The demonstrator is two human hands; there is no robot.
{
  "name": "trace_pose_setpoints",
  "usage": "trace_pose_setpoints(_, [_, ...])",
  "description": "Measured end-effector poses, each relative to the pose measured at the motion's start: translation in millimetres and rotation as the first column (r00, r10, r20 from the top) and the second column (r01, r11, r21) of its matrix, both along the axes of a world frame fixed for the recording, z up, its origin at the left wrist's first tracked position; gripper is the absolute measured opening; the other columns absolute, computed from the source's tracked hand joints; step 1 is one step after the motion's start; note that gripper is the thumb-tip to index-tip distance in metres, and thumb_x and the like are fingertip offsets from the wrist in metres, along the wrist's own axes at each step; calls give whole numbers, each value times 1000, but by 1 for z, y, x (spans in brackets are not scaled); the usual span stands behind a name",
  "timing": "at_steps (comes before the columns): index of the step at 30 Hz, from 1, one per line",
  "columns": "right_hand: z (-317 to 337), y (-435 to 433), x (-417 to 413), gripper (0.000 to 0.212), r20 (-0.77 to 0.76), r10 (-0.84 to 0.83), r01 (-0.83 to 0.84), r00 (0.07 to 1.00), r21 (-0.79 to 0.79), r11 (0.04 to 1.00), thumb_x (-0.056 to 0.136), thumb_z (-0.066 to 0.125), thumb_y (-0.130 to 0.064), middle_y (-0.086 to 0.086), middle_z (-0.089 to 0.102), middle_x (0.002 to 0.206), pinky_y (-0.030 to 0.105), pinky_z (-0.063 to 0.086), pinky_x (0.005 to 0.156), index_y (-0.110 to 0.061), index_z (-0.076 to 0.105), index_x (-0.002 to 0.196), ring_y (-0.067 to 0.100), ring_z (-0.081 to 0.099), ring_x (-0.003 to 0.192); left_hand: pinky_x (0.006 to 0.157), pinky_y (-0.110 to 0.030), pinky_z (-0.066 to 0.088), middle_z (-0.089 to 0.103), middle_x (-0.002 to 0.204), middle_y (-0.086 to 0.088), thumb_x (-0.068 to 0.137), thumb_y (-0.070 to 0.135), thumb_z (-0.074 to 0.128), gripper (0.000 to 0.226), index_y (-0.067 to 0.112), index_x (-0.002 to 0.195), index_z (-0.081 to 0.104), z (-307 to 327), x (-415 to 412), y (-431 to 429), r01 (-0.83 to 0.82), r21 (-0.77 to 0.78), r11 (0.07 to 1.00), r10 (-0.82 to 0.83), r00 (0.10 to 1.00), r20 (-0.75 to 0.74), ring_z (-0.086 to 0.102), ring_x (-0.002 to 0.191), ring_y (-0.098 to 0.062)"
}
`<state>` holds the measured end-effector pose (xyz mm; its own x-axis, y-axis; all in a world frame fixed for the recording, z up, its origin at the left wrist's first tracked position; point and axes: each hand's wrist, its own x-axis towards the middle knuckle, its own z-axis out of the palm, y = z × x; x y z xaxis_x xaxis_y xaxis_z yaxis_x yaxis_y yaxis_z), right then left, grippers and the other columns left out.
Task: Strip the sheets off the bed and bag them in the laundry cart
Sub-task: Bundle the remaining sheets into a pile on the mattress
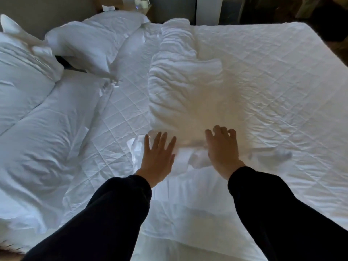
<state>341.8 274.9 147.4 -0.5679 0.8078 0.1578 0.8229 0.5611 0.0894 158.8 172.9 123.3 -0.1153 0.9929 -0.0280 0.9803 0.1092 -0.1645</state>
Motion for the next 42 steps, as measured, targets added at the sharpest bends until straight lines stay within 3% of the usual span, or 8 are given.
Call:
trace_pose_setpoints(4, [-41, -11, -23, 31, -9, 92, -92, 996, -55, 994, 79, 62, -26, 19, 64, 110, 53, 38, 97, -12, 67, 105, 36, 60, 105, 111, -64, -10, -11, 161, -8, 74, 63, -17, 86, 28, 152, -10, -41, -6, 20, 5, -224, 975, 18, 995, 97, -11, 147, -30])
trace_pose_setpoints(9, [-98, -1, -7, 58, 155, 53, -8, 987, -277, 961, 86, 33, -44, 21, 51, 137, 57, 21, 101, -14, 60, 128, 39, 50, 125, 105, -74, 11, 30, 154, -14, 87, 62, 11, 75, 25, 150, 29, -89, -16, 37, 58, -224, 973, -23, 987, 158, 23, 143, -38])
trace_pose_setpoints(18, [-169, 6, -3, 76, 138, 116, -44, 984, -442, 896, 86, -10, -60, 6, -15, 160, 42, -22, 111, -24, -6, 153, 25, -16, 147, 107, -66, -11, 1, 161, -9, 91, 61, 11, 71, 27, 153, 2, -162, -24, 43, 85, -210, 974, -46, 982, 183, -3, 148, -32])
trace_pose_setpoints(22, [-184, 13, -5, 81, 135, 114, -29, 984, -516, 856, 82, -15, -66, 4, -21, 159, 31, -36, 100, -25, -11, 152, 21, -24, 144, 105, -65, -16, -12, 160, -9, 89, 62, 4, 72, 27, 151, -11, -169, -22, 47, 87, -223, 971, -57, 989, 135, -13, 147, -31])
trace_pose_setpoints(26, [-169, -1, -5, 70, 131, 91, -33, 987, -388, 921, 92, 11, -50, 17, 17, 158, 46, -9, 113, -15, 24, 151, 34, 15, 146, 105, -66, -16, -13, 160, -10, 86, 60, -3, 73, 26, 149, -16, -157, -20, 43, 55, -221, 974, -32, 994, 107, -11, 147, -33])
trace_pose_setpoints(33, [-140, -17, 17, 60, 101, -5, 28, 995, -221, 975, 79, 52, -36, 26, 40, 144, 60, 10, 111, -10, 54, 134, 45, 32, 136, 90, -60, 43, 65, 114, -13, 66, 14, 77, 50, 11, 115, 66, -125, -27, 31, 150, 26, 988, -152, 981, 120, 61, 107, -37])
trace_pose_setpoints(36, [-128, 12, 18, 73, 135, -105, 122, 985, -125, 985, 72, 61, -31, 29, 32, 148, 67, 4, 108, -9, 46, 140, 48, 27, 137, 68, -39, 43, 65, 91, -9, 72, 1, 70, 27, 11, 96, 67, -100, -37, 56, -7, 107, 994, -18, 975, 222, 61, 87, -34])
trace_pose_setpoints(42, [-101, 69, 23, 38, 277, -299, 352, 913, -165, 921, 86, 59, -22, 16, 60, 106, 55, 36, 97, -9, 53, 121, 36, 55, 102, 85, -34, 47, 67, 107, -11, 81, -3, 51, 34, 9, 109, 66, -58, -60, 123, -436, 228, 871, 195, 732, 653, 61, 100, -32])
